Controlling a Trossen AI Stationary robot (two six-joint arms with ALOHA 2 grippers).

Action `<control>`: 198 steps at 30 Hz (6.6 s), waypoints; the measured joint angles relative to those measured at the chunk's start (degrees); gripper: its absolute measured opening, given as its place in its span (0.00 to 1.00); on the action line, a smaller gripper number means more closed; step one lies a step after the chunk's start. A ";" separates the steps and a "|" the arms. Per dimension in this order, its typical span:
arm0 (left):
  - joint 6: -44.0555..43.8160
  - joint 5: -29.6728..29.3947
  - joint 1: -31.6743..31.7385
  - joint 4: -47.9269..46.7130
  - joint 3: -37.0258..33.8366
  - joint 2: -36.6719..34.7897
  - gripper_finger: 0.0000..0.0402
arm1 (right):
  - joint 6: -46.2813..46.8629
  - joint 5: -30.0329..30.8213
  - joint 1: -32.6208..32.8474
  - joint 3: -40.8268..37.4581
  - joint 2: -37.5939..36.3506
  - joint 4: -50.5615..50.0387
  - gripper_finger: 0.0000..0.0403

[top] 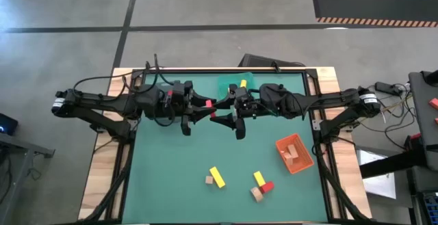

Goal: Sort & place blocks by color
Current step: Put the red block into the black bin, then put the yellow block into the green bin

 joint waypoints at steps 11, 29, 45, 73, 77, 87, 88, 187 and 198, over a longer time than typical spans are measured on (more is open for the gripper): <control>-20.76 0.30 13.55 -33.07 0.39 -1.20 0.30 | 0.19 6.36 -0.65 7.49 -3.55 -32.74 0.62; -9.79 12.41 45.20 -72.57 -0.11 14.31 0.30 | 1.68 10.18 -0.64 8.40 -7.88 -38.62 0.58; -1.43 11.96 48.14 -73.38 -0.15 25.44 0.32 | 1.68 10.14 -0.50 8.40 -7.88 -38.64 0.58; -7.22 8.57 39.74 -68.48 0.57 9.45 0.49 | 26.58 8.56 0.85 8.40 -7.73 -52.08 0.57; -11.08 8.59 34.47 -59.55 0.23 3.05 0.49 | 35.24 3.82 3.10 8.40 -6.41 -56.54 0.57; -11.96 7.93 25.55 -32.23 -0.09 -6.37 0.49 | 51.38 -6.90 10.86 8.51 3.02 -70.62 0.57; -11.96 7.93 25.28 -30.60 -0.09 -6.95 0.49 | 52.44 -7.85 11.77 8.51 4.05 -72.18 0.57; -18.65 7.48 22.50 -22.76 0.02 -8.46 0.49 | 20.46 -1.97 -26.06 26.70 17.95 -70.81 0.14; -18.62 5.80 22.52 -19.98 0.02 -8.37 0.49 | 13.00 -2.42 -33.59 37.73 26.06 -74.83 0.14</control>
